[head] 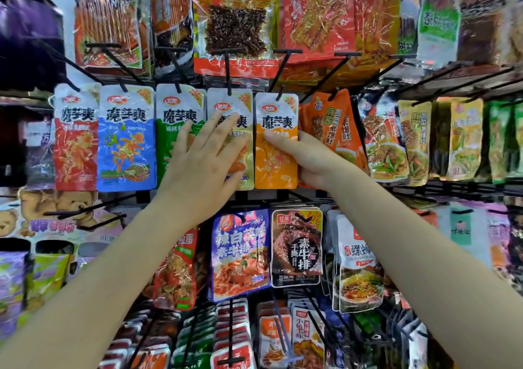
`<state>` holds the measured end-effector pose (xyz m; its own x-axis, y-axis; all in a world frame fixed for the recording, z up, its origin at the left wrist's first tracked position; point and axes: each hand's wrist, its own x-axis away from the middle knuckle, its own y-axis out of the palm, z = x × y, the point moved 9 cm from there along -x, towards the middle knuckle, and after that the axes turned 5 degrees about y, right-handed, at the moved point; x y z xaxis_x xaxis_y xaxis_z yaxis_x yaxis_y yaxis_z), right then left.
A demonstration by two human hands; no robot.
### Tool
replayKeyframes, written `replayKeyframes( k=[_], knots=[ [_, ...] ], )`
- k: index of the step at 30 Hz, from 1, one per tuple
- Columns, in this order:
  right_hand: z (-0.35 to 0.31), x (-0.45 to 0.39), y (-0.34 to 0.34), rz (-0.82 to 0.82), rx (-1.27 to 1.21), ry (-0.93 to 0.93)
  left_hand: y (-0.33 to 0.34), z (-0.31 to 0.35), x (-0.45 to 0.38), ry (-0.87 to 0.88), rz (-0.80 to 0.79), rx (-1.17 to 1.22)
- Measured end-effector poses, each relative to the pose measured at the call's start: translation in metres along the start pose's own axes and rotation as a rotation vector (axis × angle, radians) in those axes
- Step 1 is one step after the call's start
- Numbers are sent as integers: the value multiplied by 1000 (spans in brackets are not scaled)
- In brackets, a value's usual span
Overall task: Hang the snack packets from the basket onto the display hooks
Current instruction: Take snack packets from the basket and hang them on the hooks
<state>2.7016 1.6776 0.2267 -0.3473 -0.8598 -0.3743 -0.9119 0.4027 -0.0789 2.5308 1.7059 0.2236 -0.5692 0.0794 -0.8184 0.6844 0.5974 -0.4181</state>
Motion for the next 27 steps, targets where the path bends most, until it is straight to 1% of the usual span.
replayKeyframes(
  k=[5, 12, 16, 20, 24, 27],
  knots=[
    [0, 1, -3, 22, -30, -17, 0, 0, 0, 2, 7, -4],
    [-8, 15, -3, -16, -16, -51, -3, 2, 0, 15, 35, -15],
    [-6, 19, -4, 22, 62, -66, -4, 1, 0, 10, 31, -1],
    [-2, 26, -12, 109, 190, -94, -6, 4, -1, -1, 39, 22],
    [-9, 41, -9, 127, 347, -101, -1, 11, 0, 8, -1, 42],
    [-13, 55, -9, 143, 444, -90, -3, 13, 0, -8, 0, 76]
  ],
)
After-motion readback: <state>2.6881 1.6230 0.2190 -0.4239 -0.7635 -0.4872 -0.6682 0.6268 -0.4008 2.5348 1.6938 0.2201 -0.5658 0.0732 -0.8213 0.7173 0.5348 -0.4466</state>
